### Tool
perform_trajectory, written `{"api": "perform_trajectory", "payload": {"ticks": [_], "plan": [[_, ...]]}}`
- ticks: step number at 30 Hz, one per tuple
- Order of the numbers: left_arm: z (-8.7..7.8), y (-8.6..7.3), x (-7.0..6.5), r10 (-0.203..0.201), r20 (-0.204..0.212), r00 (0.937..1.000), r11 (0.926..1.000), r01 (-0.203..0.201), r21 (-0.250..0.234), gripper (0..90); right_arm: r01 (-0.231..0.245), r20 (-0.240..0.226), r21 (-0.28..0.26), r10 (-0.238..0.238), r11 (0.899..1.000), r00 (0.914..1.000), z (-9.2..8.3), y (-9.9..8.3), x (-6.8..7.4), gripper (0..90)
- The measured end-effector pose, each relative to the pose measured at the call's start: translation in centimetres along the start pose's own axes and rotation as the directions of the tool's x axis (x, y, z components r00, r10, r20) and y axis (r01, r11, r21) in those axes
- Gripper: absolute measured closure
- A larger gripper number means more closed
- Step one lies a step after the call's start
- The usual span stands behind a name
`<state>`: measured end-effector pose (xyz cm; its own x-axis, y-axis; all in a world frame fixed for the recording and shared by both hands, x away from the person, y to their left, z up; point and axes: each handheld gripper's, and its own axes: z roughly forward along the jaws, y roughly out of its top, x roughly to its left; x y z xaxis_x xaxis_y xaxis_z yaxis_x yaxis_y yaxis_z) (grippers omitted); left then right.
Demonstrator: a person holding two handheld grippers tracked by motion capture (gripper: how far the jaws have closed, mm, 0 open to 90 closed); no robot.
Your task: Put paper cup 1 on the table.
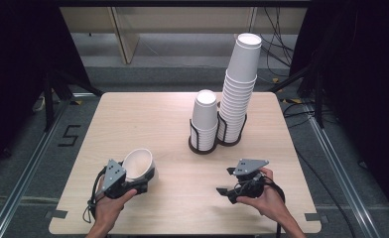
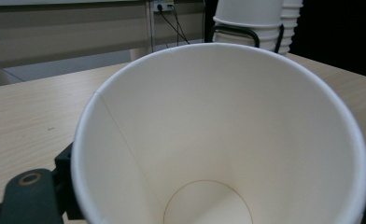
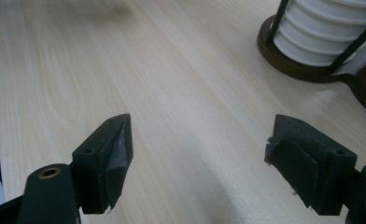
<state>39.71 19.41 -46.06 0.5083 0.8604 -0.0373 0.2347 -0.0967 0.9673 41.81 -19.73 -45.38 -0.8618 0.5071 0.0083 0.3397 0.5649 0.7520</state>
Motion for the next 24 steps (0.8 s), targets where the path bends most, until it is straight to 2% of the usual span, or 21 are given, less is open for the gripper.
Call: {"api": "perform_trajectory", "payload": {"ticks": [1, 5, 8, 12, 15, 16, 17, 18, 19, 20, 21, 22, 24], "plan": [[0.4, 0.1, 0.3, -0.006, -0.007, 1.0000, 1.0000, 0.006, -0.008, 15.0, -0.003, 0.004, -0.002, 0.003, 1.000, 1.0000, 0.0, -0.1, -0.1, 22.7], [1.7, 0.5, 1.2, -0.001, -0.037, 0.9993, 0.9999, 0.002, 0.011, 15.0, -0.008, 0.007, 0.002, 0.007, 1.000, 0.9999, -0.3, -0.4, -0.1, 22.9], [2.9, 0.6, 2.0, 0.035, -0.064, 0.9973, 0.9990, -0.034, 0.028, 15.0, -0.013, 0.011, 0.006, 0.013, 1.000, 0.9999, -0.4, -0.6, -0.1, 22.9], [4.4, 0.8, 3.5, 0.031, -0.108, 0.9937, 0.9988, -0.026, 0.040, 15.0, -0.009, 0.010, 0.006, 0.009, 1.000, 0.9999, -0.6, -0.7, -0.3, 22.9], [5.4, 1.1, 4.8, 0.024, -0.147, 0.9888, 0.9993, -0.019, 0.032, 14.9, -0.016, 0.016, 0.005, 0.016, 1.000, 0.9998, -0.7, -0.8, -0.3, 22.9], [5.8, 1.3, 5.2, 0.022, -0.158, 0.9872, 0.9993, -0.017, 0.034, 14.9, -0.001, 0.018, 0.001, 0.001, 1.000, 0.9998, -0.7, -0.9, -0.4, 22.9], [6.1, 1.4, 5.6, 0.019, -0.169, 0.9854, 0.9993, -0.013, 0.034, 14.9, -0.019, 0.020, 0.006, 0.019, 1.000, 0.9996, -0.7, -0.9, -0.4, 22.9], [6.5, 1.6, 5.8, 0.005, -0.178, 0.9840, 0.9993, 0.002, 0.037, 14.9, -0.008, 0.018, 0.005, 0.007, 1.000, 0.9998, -0.7, -1.0, -0.5, 22.9], [6.8, 1.7, 6.2, 0.009, -0.188, 0.9820, 0.9991, -0.001, 0.043, 14.8, -0.001, 0.023, 0.006, 0.001, 1.000, 0.9997, -0.7, -1.0, -0.5, 22.9], [7.1, 1.9, 6.5, 0.011, -0.202, 0.9793, 0.9990, -0.002, 0.045, 14.7, -0.002, 0.025, 0.011, 0.002, 1.000, 0.9997, -0.7, -1.0, -0.5, 22.9], [7.4, 2.0, 6.8, 0.007, -0.215, 0.9766, 0.9988, 0.003, 0.048, 14.7, -0.024, 0.021, 0.018, 0.023, 1.000, 0.9995, -0.8, -1.1, -0.4, 22.8], [7.8, 2.1, 7.1, 0.003, -0.232, 0.9728, 0.9989, 0.007, 0.046, 14.7, -0.014, 0.015, 0.015, 0.013, 1.000, 0.9998, -0.7, -1.1, -0.5, 22.8], [8.3, 2.2, 7.6, -0.006, -0.245, 0.9695, 0.9990, 0.017, 0.042, 14.7, -0.012, 0.014, 0.016, 0.012, 1.000, 0.9998, -0.7, -1.2, -0.5, 22.8]]}}
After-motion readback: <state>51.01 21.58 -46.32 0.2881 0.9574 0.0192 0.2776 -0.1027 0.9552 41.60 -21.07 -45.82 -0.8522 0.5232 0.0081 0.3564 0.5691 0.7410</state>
